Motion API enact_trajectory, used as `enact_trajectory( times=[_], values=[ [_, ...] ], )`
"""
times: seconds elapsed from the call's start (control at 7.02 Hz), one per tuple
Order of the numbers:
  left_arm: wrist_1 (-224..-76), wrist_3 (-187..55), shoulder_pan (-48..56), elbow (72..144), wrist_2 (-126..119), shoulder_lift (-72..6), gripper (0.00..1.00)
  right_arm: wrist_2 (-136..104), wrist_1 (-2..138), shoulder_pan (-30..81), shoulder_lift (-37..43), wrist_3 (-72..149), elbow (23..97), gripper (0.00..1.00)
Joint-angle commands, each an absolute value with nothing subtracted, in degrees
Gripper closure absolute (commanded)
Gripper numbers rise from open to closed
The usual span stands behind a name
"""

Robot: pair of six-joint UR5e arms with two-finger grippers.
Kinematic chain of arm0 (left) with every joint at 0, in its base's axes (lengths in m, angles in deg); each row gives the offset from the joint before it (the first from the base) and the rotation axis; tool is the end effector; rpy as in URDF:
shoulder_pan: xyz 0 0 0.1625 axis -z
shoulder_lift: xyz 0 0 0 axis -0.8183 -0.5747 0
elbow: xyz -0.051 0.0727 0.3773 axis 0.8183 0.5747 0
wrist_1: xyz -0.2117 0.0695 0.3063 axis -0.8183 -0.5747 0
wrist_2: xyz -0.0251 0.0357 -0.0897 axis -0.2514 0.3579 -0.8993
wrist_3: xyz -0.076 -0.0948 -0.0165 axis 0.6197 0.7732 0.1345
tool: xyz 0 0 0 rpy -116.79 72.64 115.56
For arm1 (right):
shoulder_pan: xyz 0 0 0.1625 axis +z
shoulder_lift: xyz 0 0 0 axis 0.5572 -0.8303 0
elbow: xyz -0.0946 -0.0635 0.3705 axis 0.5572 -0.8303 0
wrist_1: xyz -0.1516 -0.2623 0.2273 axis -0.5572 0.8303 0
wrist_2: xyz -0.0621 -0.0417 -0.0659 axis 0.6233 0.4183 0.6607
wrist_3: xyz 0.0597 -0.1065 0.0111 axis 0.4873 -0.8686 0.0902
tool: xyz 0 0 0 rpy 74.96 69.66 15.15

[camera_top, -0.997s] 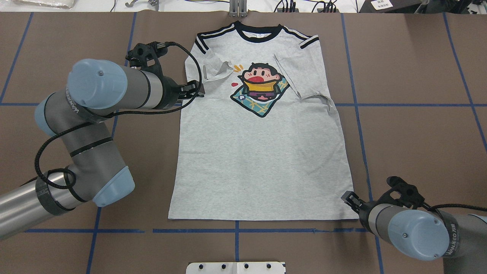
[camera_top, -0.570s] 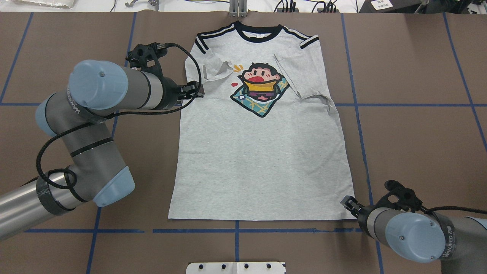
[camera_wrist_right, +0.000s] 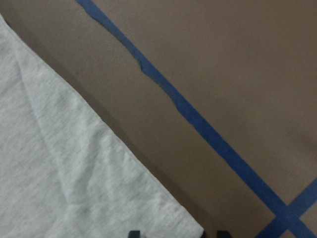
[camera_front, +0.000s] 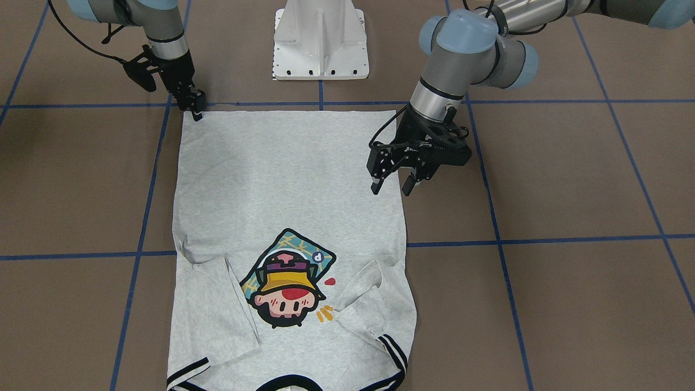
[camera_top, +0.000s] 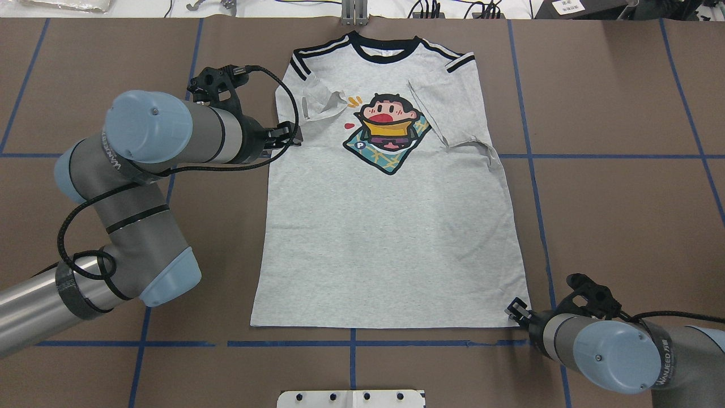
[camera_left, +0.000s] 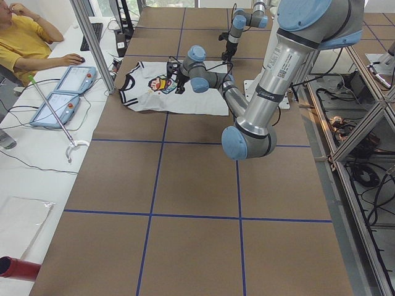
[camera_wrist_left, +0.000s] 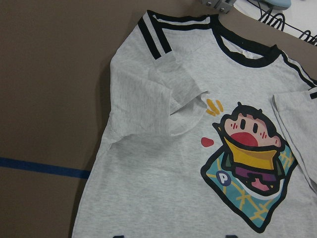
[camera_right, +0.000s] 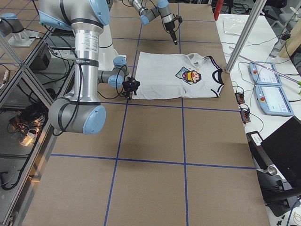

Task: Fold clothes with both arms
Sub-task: 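Grasp the hem corners with both grippers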

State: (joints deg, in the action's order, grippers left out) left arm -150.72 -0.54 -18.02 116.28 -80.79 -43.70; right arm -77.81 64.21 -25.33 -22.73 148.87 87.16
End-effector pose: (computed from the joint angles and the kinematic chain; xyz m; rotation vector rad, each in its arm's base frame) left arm 0.4268 -0.4640 0.2264 0.3381 1.1244 -0.3297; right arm -0.4136 -0.2083 0.4261 -0.0954 -0.7449 0.7919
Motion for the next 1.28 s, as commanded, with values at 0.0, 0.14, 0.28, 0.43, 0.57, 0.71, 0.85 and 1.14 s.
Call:
enact_trajectory(
  times=[0.0, 0.14, 0.28, 0.43, 0.57, 0.71, 0.85, 1.14],
  values=[
    [-150.72, -0.52, -18.00, 116.22, -80.79, -43.48, 0.25, -77.74, 64.09, -25.17, -22.80, 148.87, 87.20, 0.76],
    [-150.72, -0.52, -18.09, 116.05, -80.79, -43.22, 0.25, -77.74, 64.09, -25.08, -22.80, 148.87, 87.90, 0.94],
    [-150.72, -0.52, -18.18, 115.96, -80.88, -43.22, 0.24, -78.96, 64.09, -24.99, -22.80, 148.95, 88.34, 1.00],
    [-150.81, -0.34, -18.62, 115.78, -80.88, -43.04, 0.24, -79.49, 64.35, -24.90, -22.89, 148.95, 89.82, 1.00],
    [-150.72, 0.44, -19.49, 114.83, -81.05, -43.04, 0.23, -79.50, 64.35, -24.99, -22.89, 148.95, 90.01, 1.00],
    [-150.11, 5.50, -21.24, 115.86, -81.49, -42.52, 0.22, -79.50, 64.44, -24.99, -22.80, 148.87, 90.45, 1.00],
    [-150.19, 9.38, -25.26, 117.61, -81.23, -40.08, 0.22, -79.76, 64.44, -24.55, -22.80, 148.87, 90.72, 1.00],
    [-149.93, 14.47, -30.28, 124.98, -81.32, -30.87, 0.22, -79.76, 64.44, -24.20, -22.71, 148.87, 90.98, 1.00]
  ],
)
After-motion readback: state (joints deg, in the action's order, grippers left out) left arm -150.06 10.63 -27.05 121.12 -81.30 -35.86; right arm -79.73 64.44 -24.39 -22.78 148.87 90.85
